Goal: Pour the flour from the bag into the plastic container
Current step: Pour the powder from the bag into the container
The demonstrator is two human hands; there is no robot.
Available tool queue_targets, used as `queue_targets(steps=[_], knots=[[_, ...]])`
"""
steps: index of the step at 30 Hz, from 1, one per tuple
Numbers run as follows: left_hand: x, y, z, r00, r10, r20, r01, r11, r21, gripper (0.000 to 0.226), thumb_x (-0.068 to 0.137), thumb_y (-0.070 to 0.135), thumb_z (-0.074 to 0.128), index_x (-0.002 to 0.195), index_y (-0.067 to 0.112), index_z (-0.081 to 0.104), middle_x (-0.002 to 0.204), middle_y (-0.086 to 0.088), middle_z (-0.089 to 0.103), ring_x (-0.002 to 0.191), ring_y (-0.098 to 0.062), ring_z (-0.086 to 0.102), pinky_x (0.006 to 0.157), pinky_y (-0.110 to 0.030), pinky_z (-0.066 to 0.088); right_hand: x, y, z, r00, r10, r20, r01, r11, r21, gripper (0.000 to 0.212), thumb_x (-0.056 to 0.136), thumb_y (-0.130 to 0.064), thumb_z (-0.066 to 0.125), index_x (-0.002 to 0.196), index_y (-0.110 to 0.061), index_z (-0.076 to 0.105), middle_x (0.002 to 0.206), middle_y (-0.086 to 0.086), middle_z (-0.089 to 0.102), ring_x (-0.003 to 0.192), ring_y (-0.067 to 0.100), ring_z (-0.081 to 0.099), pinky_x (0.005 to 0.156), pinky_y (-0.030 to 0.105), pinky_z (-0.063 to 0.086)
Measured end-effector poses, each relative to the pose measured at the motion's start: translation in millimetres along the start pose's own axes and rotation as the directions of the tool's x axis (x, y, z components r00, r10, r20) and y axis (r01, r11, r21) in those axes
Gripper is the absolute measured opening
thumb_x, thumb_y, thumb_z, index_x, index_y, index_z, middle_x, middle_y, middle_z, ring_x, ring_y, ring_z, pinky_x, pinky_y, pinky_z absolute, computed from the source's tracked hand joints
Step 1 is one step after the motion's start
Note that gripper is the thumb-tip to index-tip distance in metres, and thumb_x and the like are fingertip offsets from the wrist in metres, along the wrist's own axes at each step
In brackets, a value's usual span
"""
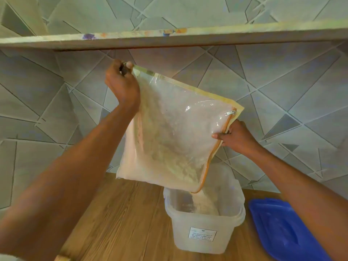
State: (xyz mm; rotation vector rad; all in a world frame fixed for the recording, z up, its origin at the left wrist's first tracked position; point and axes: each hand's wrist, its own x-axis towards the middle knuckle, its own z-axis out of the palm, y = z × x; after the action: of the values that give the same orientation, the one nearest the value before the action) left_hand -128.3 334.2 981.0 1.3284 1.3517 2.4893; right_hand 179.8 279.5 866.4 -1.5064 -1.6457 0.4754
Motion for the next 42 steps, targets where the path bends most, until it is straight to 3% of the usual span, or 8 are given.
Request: queue_targets(steps=[7,11,14,19,26,31,38,42], knots=[[-9.7,11.9,2.9,1.000,0.001,0.007,-0.001,1.000,-0.015,0.024,0.088,0.001,0.053,0.071,0.017,0.054,0.062,0.018,0.049,0.058,0.003,0.043,0.058,-0.018,0.033,-2.1,3.2,-10.0,0.996,-0.016,0.087,0.017,1.000,-0.014,0.050,0.083,-0.016,0.082,0.129,-0.010,0.061,0.121,0.015,0.064,0.107,0.033,0.067,0.079,0.050,0.063],[-10.7,18.7,4.3,1.000,0.024,-0.002,-0.024,1.000,-0.013,0.023,0.088,0.000,0.053,0.072,0.016,0.058,0.065,0.017,0.053,0.061,0.002,0.044,0.059,-0.018,0.035,-1.0,7.8,-13.1,0.997,-0.049,0.058,0.050,0.999,-0.012,0.060,0.074,-0.037,0.084,0.127,-0.017,0.063,0.121,0.015,0.065,0.109,0.035,0.066,0.081,0.052,0.062],[-12.5,26.6,7.4,0.999,0.032,0.005,-0.031,0.999,-0.026,0.026,0.084,-0.004,0.049,0.069,0.015,0.057,0.066,0.013,0.054,0.061,0.003,0.046,0.060,-0.017,0.036,0.3,8.5,-15.3,0.990,-0.051,0.132,0.050,0.999,0.006,0.048,0.084,-0.012,0.081,0.128,-0.009,0.062,0.119,0.016,0.066,0.101,0.030,0.070,0.074,0.049,0.064],[-6.4,38.1,2.7,0.998,0.066,0.004,-0.066,0.998,-0.016,0.044,0.083,-0.002,0.051,0.058,0.032,0.041,0.055,0.018,0.040,0.054,0.003,0.036,0.055,-0.017,0.028,5.0,11.3,-12.8,0.998,-0.059,0.028,0.058,0.998,0.013,0.064,0.068,-0.049,0.081,0.124,-0.023,0.063,0.121,0.016,0.061,0.112,0.034,0.063,0.083,0.051,0.061],[-4.1,39.2,-6.6,0.999,0.038,-0.012,-0.039,0.999,-0.027,0.042,0.084,-0.001,0.052,0.059,0.031,0.047,0.056,0.019,0.043,0.053,0.004,0.037,0.055,-0.017,0.030,11.1,8.0,-7.5,0.998,-0.058,-0.002,0.058,0.998,0.009,0.043,0.087,-0.027,0.077,0.125,-0.013,0.063,0.120,0.010,0.057,0.107,0.023,0.051,0.093,0.033,0.047],[-5.3,38.6,-9.6,0.999,0.031,0.026,-0.031,0.999,-0.017,0.046,0.082,-0.002,0.054,0.054,0.034,0.048,0.048,0.022,0.044,0.053,0.004,0.038,0.054,-0.019,0.032,5.5,5.5,-5.7,0.997,-0.081,-0.020,0.082,0.995,0.057,0.055,0.076,-0.033,0.083,0.126,-0.018,0.063,0.121,0.016,0.064,0.118,0.038,0.059,0.094,0.055,0.055],[-6.2,33.4,-16.2,1.000,0.016,0.025,-0.015,1.000,-0.020,0.036,0.083,0.002,0.064,0.061,0.030,0.064,0.059,0.018,0.054,0.057,0.005,0.045,0.058,-0.016,0.042,5.3,5.5,-3.0,0.997,-0.068,-0.027,0.069,0.997,0.043,0.069,0.068,-0.049,0.083,0.126,-0.019,0.062,0.122,0.014,0.062,0.119,0.034,0.057,0.097,0.041,0.052],[-7.2,31.2,-16.1,1.000,0.006,0.020,-0.005,1.000,-0.024,0.045,0.082,-0.001,0.063,0.054,0.033,0.057,0.050,0.023,0.049,0.053,0.006,0.043,0.055,-0.014,0.038,2.1,0.4,1.4,0.997,-0.077,0.021,0.077,0.997,-0.022,0.054,0.084,-0.027,0.081,0.130,-0.011,0.059,0.128,0.017,0.058,0.118,0.032,0.059,0.098,0.039,0.051]])
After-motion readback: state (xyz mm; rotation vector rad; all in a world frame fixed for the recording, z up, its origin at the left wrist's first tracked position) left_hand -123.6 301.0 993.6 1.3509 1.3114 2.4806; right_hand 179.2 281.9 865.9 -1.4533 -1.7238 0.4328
